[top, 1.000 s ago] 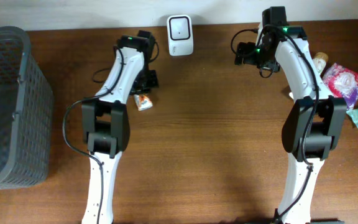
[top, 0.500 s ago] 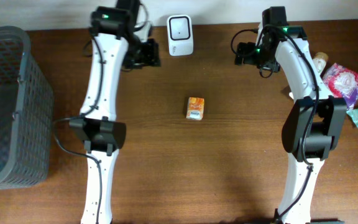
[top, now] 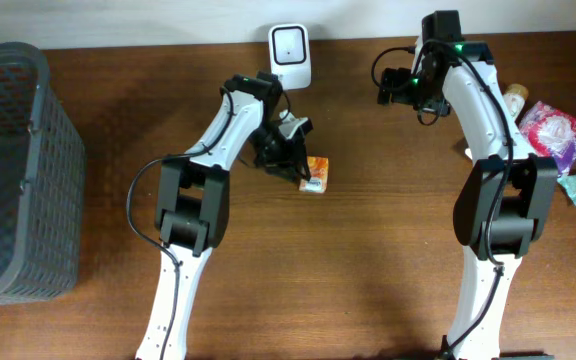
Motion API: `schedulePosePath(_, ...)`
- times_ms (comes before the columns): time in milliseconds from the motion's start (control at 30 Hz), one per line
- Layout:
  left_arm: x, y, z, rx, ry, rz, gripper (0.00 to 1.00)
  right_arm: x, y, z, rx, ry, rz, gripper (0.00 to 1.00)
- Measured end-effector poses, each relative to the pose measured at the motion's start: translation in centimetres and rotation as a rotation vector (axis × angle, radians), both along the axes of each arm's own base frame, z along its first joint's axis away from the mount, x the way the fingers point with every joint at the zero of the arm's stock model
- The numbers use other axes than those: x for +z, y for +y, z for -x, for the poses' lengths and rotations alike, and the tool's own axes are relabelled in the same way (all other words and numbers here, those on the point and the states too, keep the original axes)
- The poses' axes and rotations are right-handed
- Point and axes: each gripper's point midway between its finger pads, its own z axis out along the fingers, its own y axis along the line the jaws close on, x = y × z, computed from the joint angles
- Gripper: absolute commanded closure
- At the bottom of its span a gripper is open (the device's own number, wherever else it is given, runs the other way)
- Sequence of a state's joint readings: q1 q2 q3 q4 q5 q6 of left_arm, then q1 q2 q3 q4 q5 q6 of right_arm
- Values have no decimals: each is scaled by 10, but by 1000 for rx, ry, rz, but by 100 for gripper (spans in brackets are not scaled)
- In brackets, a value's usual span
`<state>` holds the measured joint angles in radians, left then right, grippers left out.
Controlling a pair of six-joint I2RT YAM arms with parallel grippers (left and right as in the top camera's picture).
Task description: Scan the item barcode
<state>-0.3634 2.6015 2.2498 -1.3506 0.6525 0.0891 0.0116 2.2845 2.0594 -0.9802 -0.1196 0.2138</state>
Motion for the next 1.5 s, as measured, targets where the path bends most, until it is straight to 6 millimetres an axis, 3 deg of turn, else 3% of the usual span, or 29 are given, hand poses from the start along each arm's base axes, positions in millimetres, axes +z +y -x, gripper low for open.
schedulePosePath(133, -1, -3, -1, -2, -8, 14, 71, 0, 0, 0, 0, 0, 0, 1)
schedulePosePath(167, -1, -4, -3, -2, -16, 18, 81, 0, 0, 0, -1, 0, 0, 1)
schedulePosePath(200, -2, -7, -6, -3, -35, 29, 100, 0, 0, 0, 0, 0, 0, 1)
schedulePosePath(367, -2, 1, -4, -6, -24, -14, 100, 0, 0, 0, 0, 0, 0, 1)
schedulePosePath(400, 0, 11, -3, -5, -21, -69, 100, 0, 0, 0, 0, 0, 0, 1)
schedulePosePath(467, 11, 56, -32, 72, -113, -288, 100, 0, 0, 0, -1, 0, 0, 1)
schedulePosePath(533, 36, 98, -59, 168, -230, -473, 100, 0, 0, 0, 0, 0, 0, 1)
schedulePosePath(600, 65, 130, -69, 264, -317, -651, 100, 0, 0, 0, 0, 0, 0, 1)
schedulePosePath(633, 77, 145, -74, 301, -363, -736, 100, 0, 0, 0, 0, 0, 0, 1)
schedulePosePath(733, 86, 164, -78, 378, -438, -926, 100, 0, 0, 0, 0, 0, 0, 1)
schedulePosePath(867, 90, 141, -73, 331, -533, -1026, 100, 0, 0, 0, 0, 0, 0, 1)
schedulePosePath(933, 73, 137, -70, 284, -520, -1070, 100, 0, 0, 0, 0, 0, 0, 1)
schedulePosePath(1067, 32, 156, -60, 164, -458, -1244, 97, 0, 0, 0, -1, 0, 0, 1)
schedulePosePath(1133, 29, 151, -53, 156, -427, -1220, 82, 0, 0, 0, -1, 0, 0, 1)
schedulePosePath(1167, 25, 145, -49, 157, -401, -1190, 78, 0, 0, 0, -1, 0, 0, 1)
schedulePosePath(1200, 21, 136, -44, 158, -370, -1143, 53, 0, 0, 0, 0, 0, 0, 1)
schedulePosePath(1333, 11, 99, -26, 118, -288, -991, 52, 0, 0, 0, 0, 0, 0, 1)
schedulePosePath(1400, 15, 60, -17, 76, -213, -758, 47, 0, 0, 0, -1, 0, 0, 1)
schedulePosePath(1433, 26, 38, -18, 59, -213, -625, 41, 0, 0, 0, -1, -1, 0, 1)
schedulePosePath(1467, 45, 18, -22, 44, -236, -500, 7, 0, 0, 0, 0, 0, 0, 1)
schedulePosePath(1500, 72, 2, -25, 35, -275, -385, 1, 0, 0, 0, -1, 0, 0, 1)
